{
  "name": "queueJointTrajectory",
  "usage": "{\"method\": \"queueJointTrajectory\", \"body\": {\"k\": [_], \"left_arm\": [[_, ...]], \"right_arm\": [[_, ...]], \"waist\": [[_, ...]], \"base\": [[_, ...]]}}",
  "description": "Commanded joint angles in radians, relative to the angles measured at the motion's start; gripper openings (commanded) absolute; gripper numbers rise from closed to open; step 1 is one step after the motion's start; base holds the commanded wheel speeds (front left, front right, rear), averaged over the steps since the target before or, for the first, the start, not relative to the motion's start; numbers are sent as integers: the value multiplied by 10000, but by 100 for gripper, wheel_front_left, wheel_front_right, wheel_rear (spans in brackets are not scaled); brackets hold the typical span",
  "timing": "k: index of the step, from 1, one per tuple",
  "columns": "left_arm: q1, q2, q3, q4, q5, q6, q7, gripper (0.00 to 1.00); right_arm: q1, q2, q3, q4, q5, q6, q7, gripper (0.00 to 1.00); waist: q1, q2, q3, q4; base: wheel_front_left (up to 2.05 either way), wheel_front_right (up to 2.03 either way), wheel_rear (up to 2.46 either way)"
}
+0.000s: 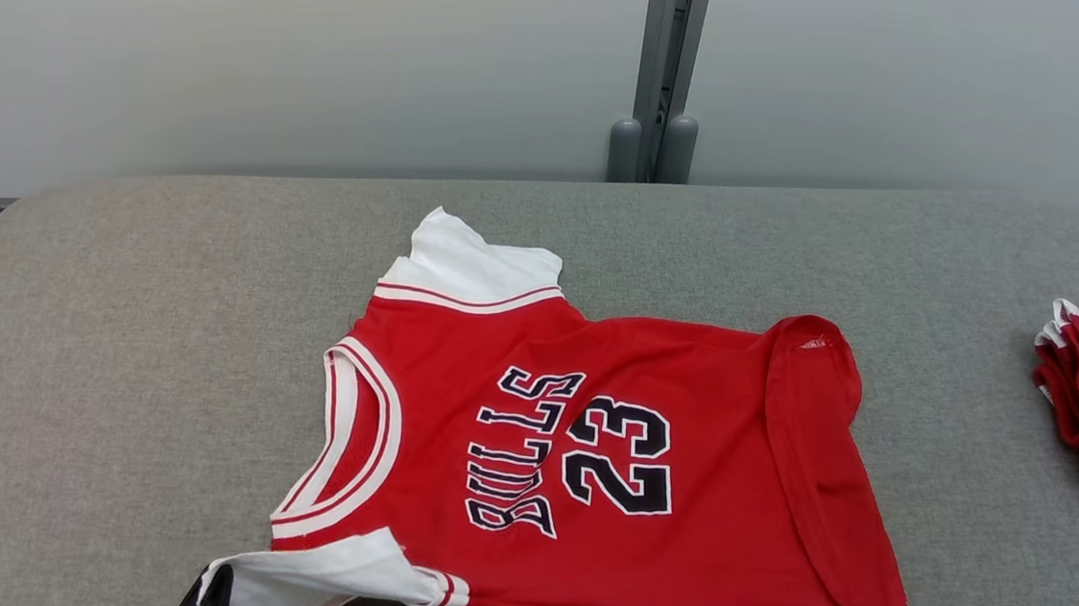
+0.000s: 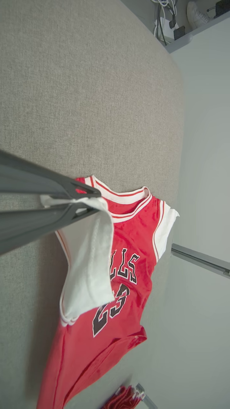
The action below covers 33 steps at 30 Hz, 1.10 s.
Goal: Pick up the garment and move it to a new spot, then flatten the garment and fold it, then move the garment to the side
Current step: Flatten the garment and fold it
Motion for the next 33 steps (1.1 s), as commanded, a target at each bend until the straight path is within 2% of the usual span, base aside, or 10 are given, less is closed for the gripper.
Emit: {"method": "queueJointTrajectory", "body": {"k": [1,4,8,18,28,29,30,31,32,33], "left_arm": [[-322,123,22,28,58,-44,47,0],[-982,321,-71,424,105,-345,151,0],[-1965,496,-116,1005,74,-703,134,0],[-4547,449,-398,3260,-97,-1704,-474,0],[-5627,260,-618,5449,-276,-2447,-1341,0],[-5653,236,-633,5600,-279,-2494,-1411,31],[-5678,209,-647,5741,-292,-2512,-1494,82],[-5705,183,-660,5854,-308,-2535,-1568,100],[-5714,145,-654,5918,-332,-2573,-1698,100],[-5693,92,-619,5958,-366,-2562,-1858,100]], "right_arm": [[-38,198,-215,-155,-164,1,222,0],[-400,664,-553,-425,-549,1,746,0],[-1119,912,-702,-379,-778,1,913,0],[-2984,1095,-547,868,-983,1,550,0],[-3329,1148,-294,1762,-927,1,174,0],[-3334,1153,-264,1805,-911,1,147,0],[-3341,1155,-231,1774,-902,1,50,0],[-3347,1144,-194,1696,-938,1,-74,17],[-3344,1075,-156,1633,-1022,1,-196,46],[-3355,1017,-95,1503,-1089,1,-367,95]], "waist": [[0,-1,172,-29],[0,-1,550,-67],[0,-1,1054,-162],[0,-1,2294,-267],[0,-1,2574,-335],[0,-1,2548,-338],[0,-1,2517,-337],[0,-1,2480,-338],[0,-1,2433,-337],[0,-1,2384,-342]], "base": [[0,0,0],[0,0,0],[0,0,0],[0,0,0],[0,0,0],[0,0,0],[0,0,0],[0,0,0],[0,0,0],[0,0,0]]}}
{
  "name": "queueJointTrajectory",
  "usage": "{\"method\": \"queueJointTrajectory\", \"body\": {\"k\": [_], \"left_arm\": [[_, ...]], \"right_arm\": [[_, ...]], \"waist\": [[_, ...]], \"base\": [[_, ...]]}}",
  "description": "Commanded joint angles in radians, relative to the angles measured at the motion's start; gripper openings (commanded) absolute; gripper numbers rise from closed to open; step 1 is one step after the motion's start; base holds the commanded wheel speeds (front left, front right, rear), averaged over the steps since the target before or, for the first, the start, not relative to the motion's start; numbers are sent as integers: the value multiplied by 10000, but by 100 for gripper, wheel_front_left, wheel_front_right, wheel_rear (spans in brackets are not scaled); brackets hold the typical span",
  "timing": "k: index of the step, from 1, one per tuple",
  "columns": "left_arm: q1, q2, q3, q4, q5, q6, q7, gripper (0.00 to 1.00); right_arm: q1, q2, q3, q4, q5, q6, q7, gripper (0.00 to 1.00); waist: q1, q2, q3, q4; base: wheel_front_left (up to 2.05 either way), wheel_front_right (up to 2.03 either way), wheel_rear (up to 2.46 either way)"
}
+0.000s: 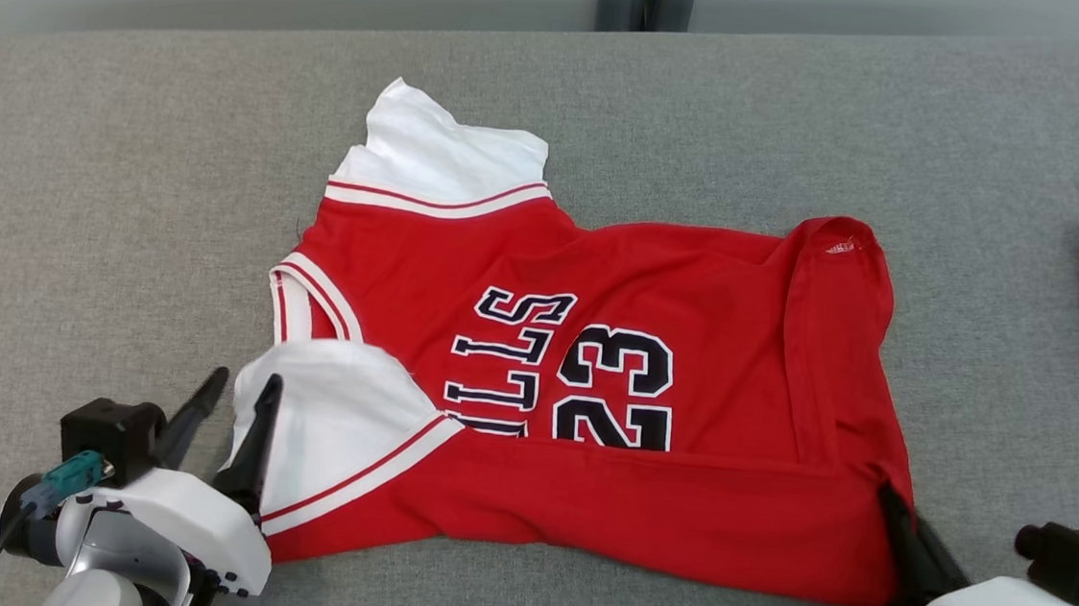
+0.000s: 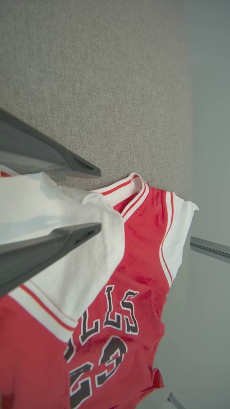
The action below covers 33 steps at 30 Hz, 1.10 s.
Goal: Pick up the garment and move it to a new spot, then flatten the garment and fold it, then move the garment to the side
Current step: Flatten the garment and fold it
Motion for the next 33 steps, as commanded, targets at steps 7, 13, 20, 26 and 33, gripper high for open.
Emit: {"method": "queueJointTrajectory", "body": {"k": [7,13,20,26,33], "left_arm": [[339,-487,378,-256,-124,344,-1442,100],[668,-738,599,-868,281,872,-2466,100],[1381,-825,662,-1305,909,1403,-2789,100],[1876,-806,611,-1428,1152,1662,-2809,100],[1846,-722,554,-1475,1194,1696,-2746,100]], "right_arm": [[172,-507,-50,-949,-1011,3,-1953,100],[226,-476,-328,-1470,-1915,3,-2963,100],[685,-276,-530,-1745,-2735,3,-3005,100],[1005,-224,-503,-1831,-2842,3,-2953,100],[954,-168,-488,-1877,-2883,3,-2910,100]], "waist": [[0,0,-488,18],[0,0,-925,61],[0,0,-1403,52],[0,0,-1507,8],[0,0,-1470,2]], "base": [[0,0,0],[0,0,0],[0,0,0],[0,0,0],[0,0,0]]}}
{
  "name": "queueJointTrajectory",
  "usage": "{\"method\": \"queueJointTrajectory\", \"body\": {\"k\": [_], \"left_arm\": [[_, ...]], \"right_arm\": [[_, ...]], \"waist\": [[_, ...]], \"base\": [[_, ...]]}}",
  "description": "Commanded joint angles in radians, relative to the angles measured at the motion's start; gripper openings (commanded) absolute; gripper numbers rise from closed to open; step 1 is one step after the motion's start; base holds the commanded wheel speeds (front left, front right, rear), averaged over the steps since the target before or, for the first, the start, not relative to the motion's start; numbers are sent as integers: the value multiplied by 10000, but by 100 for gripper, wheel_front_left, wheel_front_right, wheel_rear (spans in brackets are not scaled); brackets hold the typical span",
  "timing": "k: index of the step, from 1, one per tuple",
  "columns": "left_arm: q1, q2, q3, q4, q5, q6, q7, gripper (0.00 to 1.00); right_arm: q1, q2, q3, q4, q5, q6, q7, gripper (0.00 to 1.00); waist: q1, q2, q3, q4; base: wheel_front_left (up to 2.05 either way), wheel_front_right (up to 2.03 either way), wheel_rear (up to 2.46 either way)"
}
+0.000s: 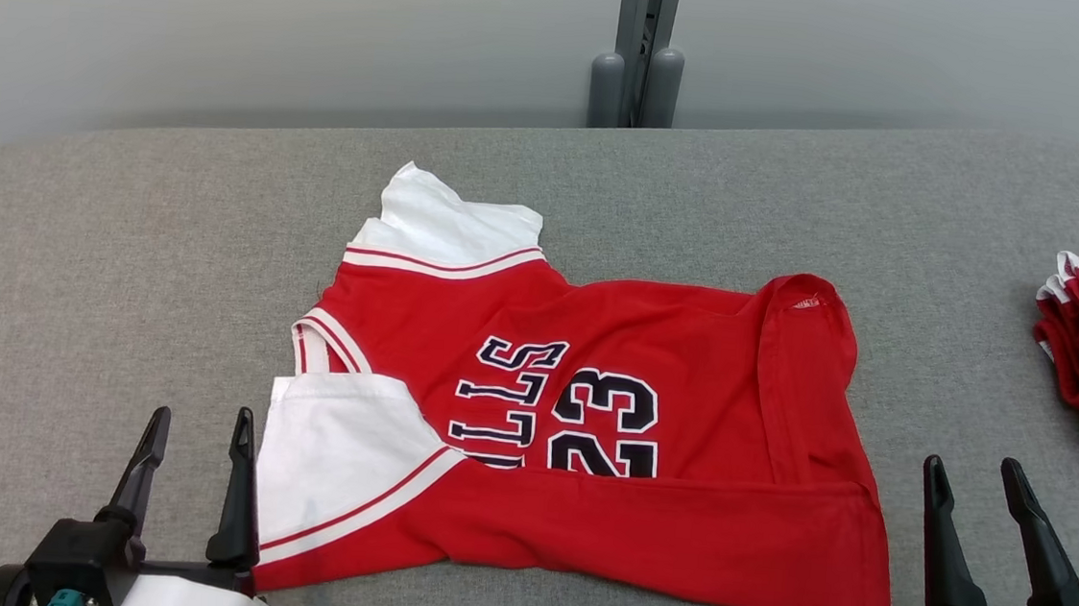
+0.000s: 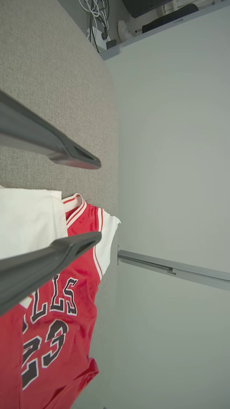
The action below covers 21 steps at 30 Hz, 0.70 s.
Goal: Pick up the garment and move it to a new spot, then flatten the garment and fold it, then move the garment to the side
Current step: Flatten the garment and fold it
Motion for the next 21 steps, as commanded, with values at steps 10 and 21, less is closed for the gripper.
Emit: {"method": "queueJointTrajectory", "body": {"k": [10,21], "left_arm": [[120,40,-249,352,-48,-53,210,100],[-273,-442,-403,2703,-640,-754,-29,100]], "right_arm": [[39,16,114,458,-43,5,195,100],[30,69,406,2840,272,5,-55,100]], "waist": [[0,-1,58,36],[0,-1,527,215]], "base": [[0,0,0],[0,0,0]]}}
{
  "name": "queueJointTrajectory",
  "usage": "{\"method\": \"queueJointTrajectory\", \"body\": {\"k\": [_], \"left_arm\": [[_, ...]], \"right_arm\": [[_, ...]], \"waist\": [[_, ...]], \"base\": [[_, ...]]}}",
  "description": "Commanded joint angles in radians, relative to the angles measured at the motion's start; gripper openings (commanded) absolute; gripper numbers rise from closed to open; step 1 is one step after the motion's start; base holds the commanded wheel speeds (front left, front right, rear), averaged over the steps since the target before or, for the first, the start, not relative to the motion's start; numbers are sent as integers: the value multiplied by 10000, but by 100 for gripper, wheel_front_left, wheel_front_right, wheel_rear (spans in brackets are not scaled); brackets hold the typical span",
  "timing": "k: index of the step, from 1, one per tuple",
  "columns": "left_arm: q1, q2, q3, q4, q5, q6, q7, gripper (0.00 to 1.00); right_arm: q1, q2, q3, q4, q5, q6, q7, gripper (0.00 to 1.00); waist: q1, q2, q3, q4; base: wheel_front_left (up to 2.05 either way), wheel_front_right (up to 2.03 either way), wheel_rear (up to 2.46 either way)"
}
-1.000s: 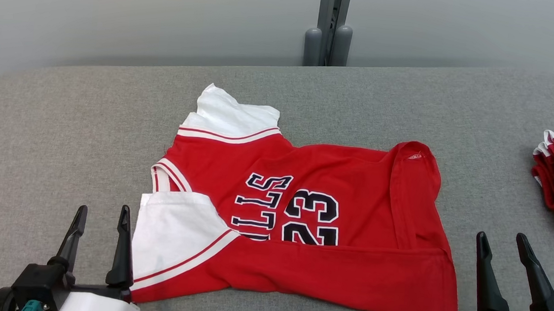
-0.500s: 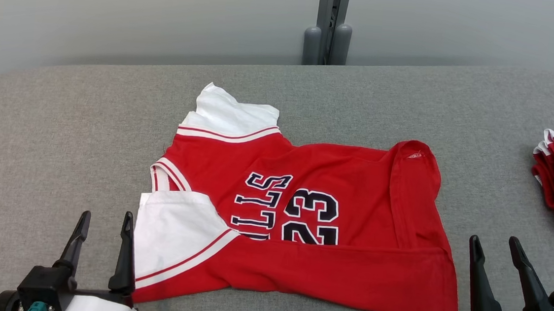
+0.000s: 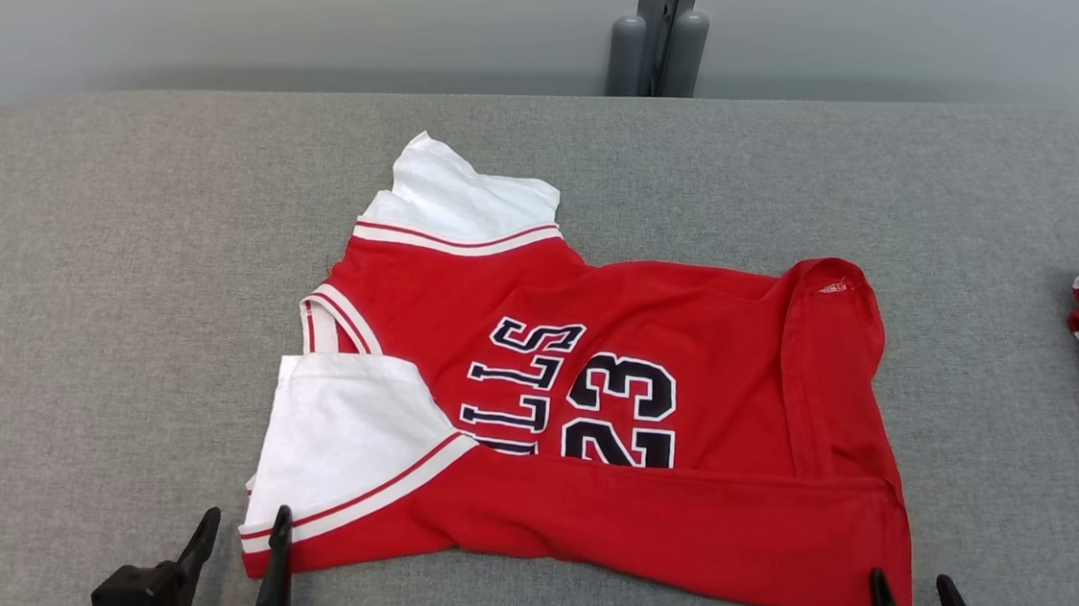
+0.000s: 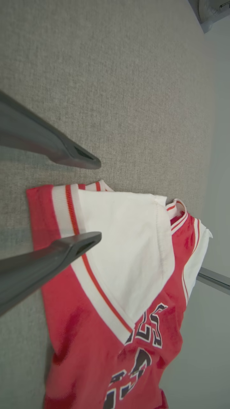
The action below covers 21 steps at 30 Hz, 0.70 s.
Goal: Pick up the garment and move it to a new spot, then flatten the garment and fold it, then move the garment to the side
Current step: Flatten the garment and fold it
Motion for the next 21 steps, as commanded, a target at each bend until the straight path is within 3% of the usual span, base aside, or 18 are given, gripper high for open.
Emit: {"method": "queueJointTrajectory", "body": {"k": [1,8,9,10,11,12,21], "left_arm": [[-263,20,45,253,-96,-115,-60,100],[-672,-88,-48,1190,-517,-644,133,100],[-724,-97,-50,1278,-530,-690,114,78],[-809,-132,-75,1494,-629,-801,123,0],[-854,-138,-102,1595,-640,-872,145,0],[-896,-137,-106,1685,-661,-906,131,0],[-1040,-104,-114,2167,-793,-1051,65,0]], "right_arm": [[-86,-4,43,301,108,5,-69,100],[-597,76,442,1731,554,5,-127,100],[-659,82,491,1899,569,5,-123,100],[-804,94,592,2180,689,5,-134,59],[-862,100,692,2286,786,5,-113,25],[-911,104,777,2387,839,6,-91,0],[-1126,-77,1172,2436,1314,5,-202,0]], "waist": [[0,0,71,25],[0,0,202,-20],[0,0,198,-32],[0,0,183,-56],[0,0,168,-64],[0,0,153,-72],[0,0,105,-56]], "base": [[0,0,0],[0,0,0],[0,0,0],[0,0,0],[0,0,0],[0,0,0],[0,0,0]]}}
